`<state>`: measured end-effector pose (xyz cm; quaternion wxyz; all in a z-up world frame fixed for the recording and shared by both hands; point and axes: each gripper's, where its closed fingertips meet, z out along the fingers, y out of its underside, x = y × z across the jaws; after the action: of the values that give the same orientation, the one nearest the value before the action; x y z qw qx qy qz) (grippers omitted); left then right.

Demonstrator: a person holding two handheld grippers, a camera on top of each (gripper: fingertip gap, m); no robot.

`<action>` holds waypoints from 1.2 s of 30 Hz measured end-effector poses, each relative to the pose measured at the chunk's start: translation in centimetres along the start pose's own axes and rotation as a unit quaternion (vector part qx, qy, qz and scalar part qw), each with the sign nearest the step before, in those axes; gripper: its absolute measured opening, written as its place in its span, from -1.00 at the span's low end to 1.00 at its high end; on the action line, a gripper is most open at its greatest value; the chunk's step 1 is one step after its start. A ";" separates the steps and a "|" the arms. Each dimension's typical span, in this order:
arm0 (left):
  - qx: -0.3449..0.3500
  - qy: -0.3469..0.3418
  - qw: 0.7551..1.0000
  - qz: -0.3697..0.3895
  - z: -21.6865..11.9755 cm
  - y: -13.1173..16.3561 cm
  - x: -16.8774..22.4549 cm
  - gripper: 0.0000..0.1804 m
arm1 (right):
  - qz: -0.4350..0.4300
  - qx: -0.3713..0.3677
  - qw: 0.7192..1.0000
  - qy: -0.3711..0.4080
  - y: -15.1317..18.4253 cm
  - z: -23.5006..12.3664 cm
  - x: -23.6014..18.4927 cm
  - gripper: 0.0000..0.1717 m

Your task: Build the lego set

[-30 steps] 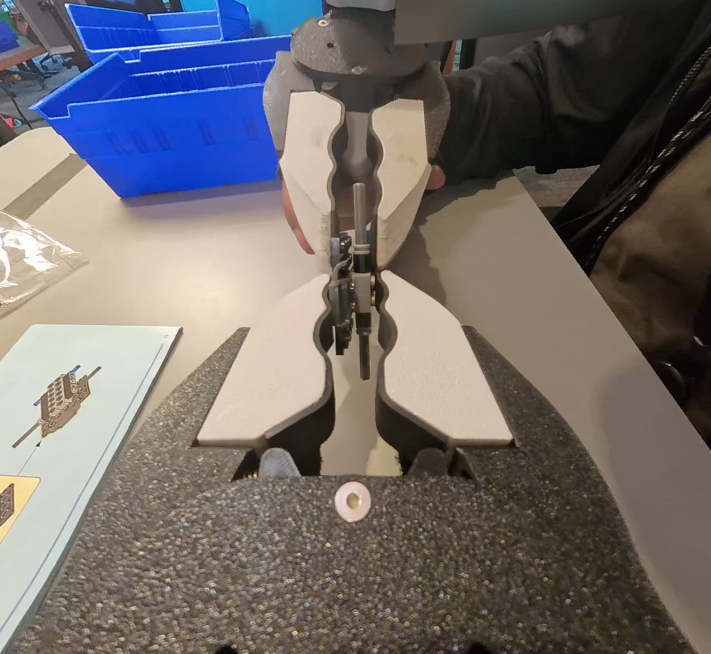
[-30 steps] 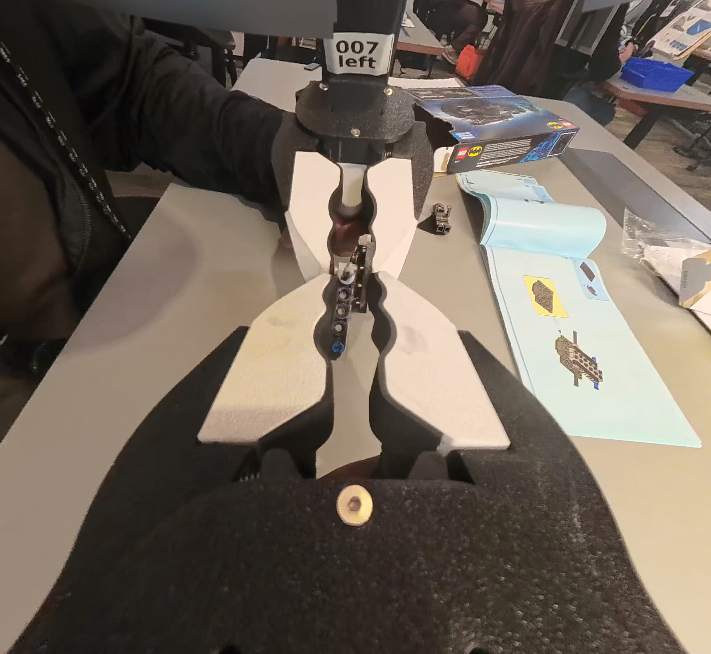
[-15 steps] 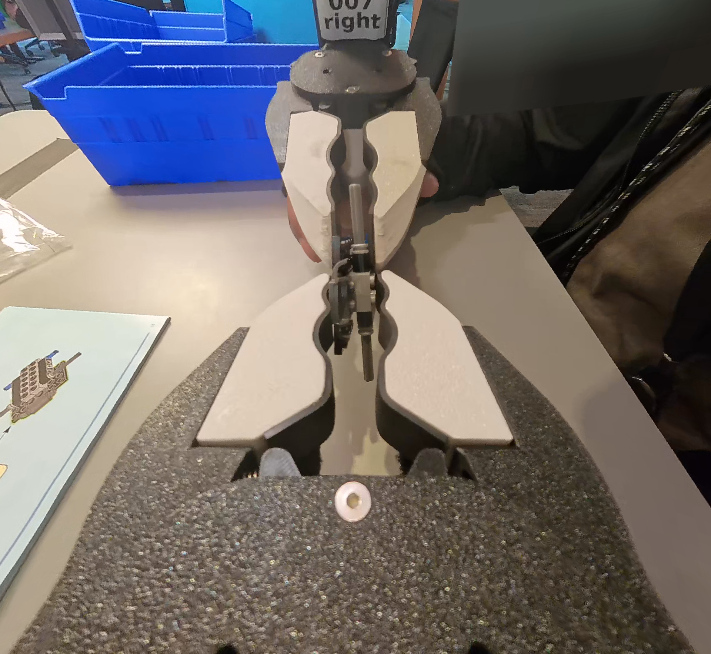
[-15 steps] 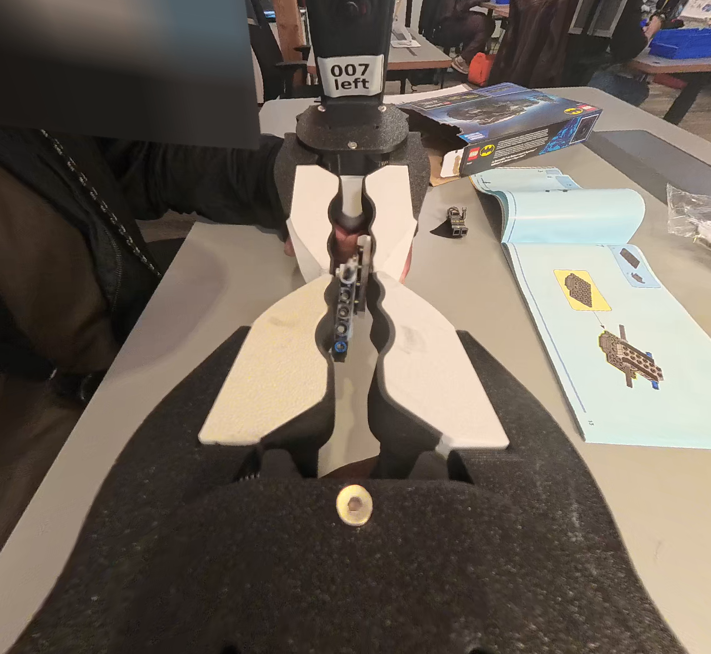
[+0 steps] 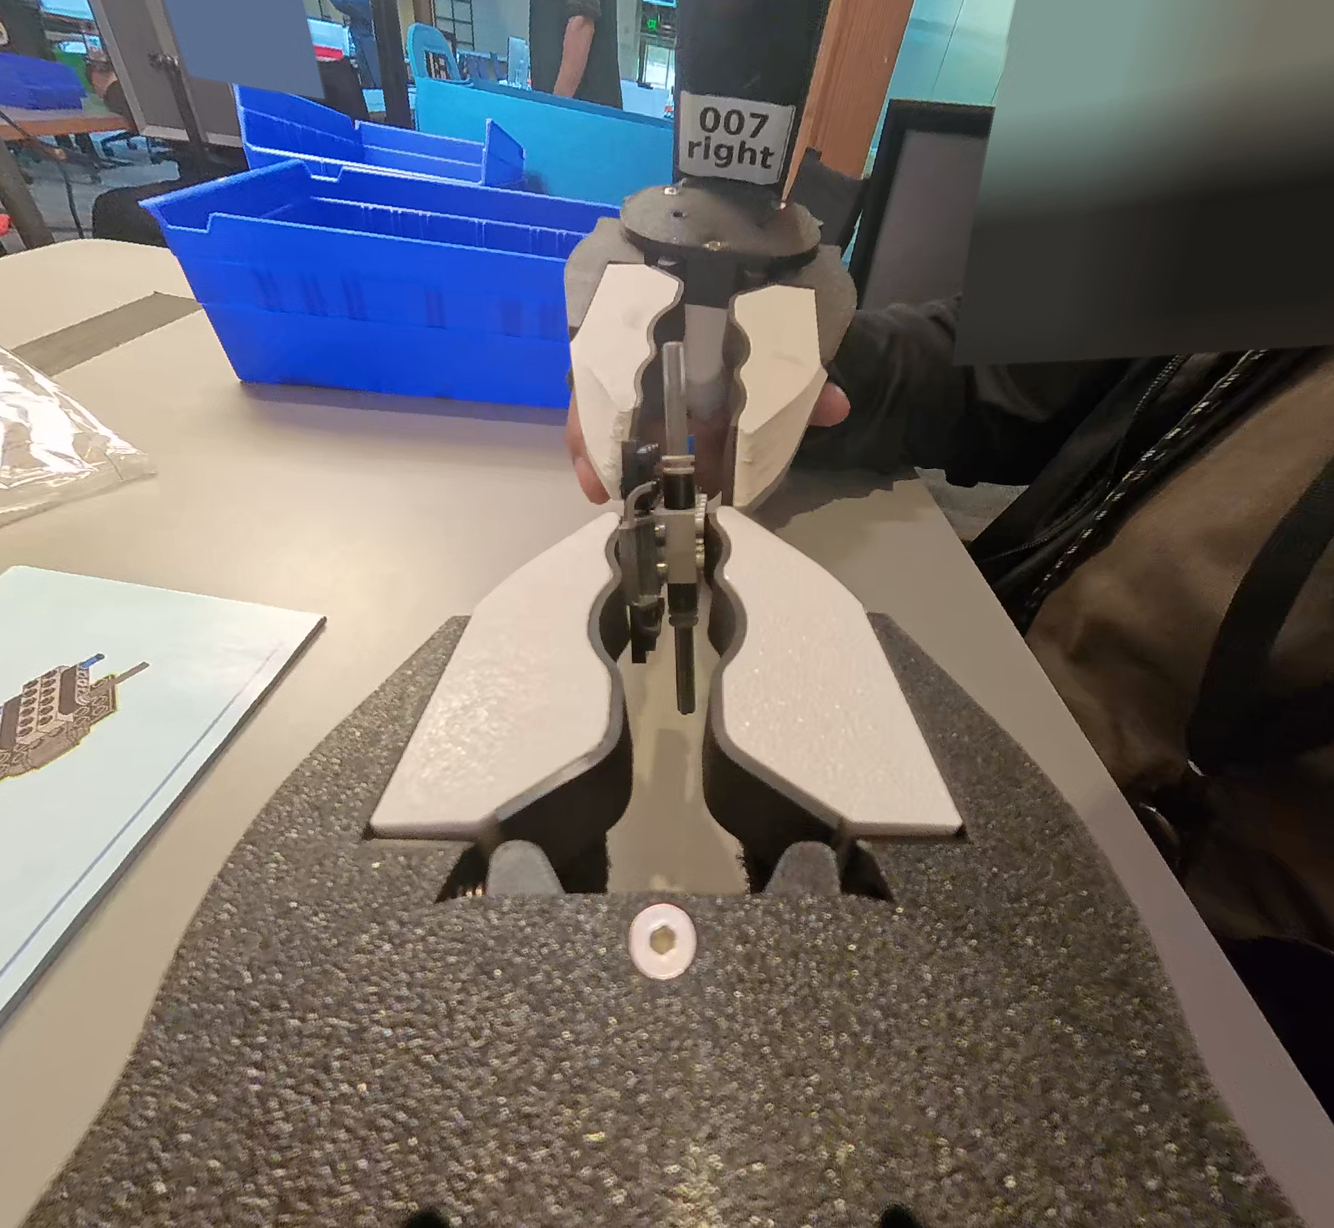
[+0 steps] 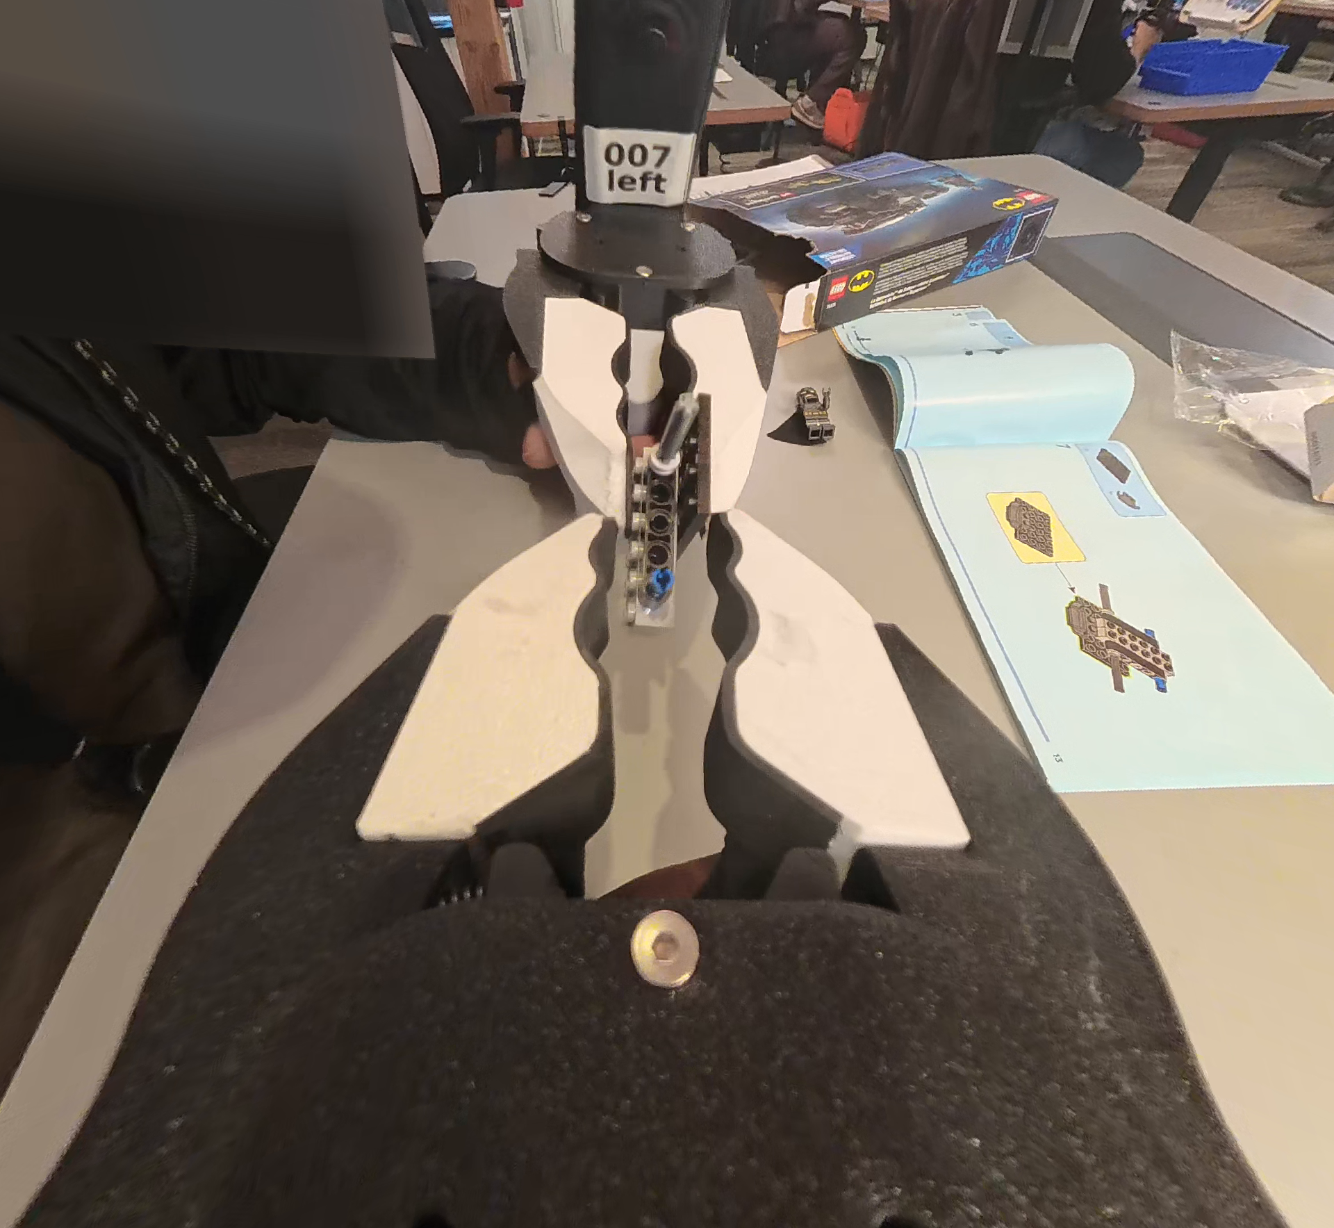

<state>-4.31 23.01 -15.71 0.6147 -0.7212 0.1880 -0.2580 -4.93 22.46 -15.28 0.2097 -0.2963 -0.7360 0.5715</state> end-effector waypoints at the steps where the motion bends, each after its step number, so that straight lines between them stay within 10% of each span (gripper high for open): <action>1: 0.005 0.002 1.000 0.001 0.0 -0.1 0.1 -0.80 | 0.000 -0.003 1.000 0.001 0.1 0.0 0.0 -0.71; 36: 0.043 -0.034 0.998 -0.029 0.0 -0.9 -0.8 -0.80 | 0.051 0.027 0.998 -0.008 0.1 -0.2 0.7 -0.82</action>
<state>-4.97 23.62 -14.92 0.6430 -0.7080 0.1346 -0.2591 -5.34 23.11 -15.36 0.1825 -0.3235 -0.7058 0.6032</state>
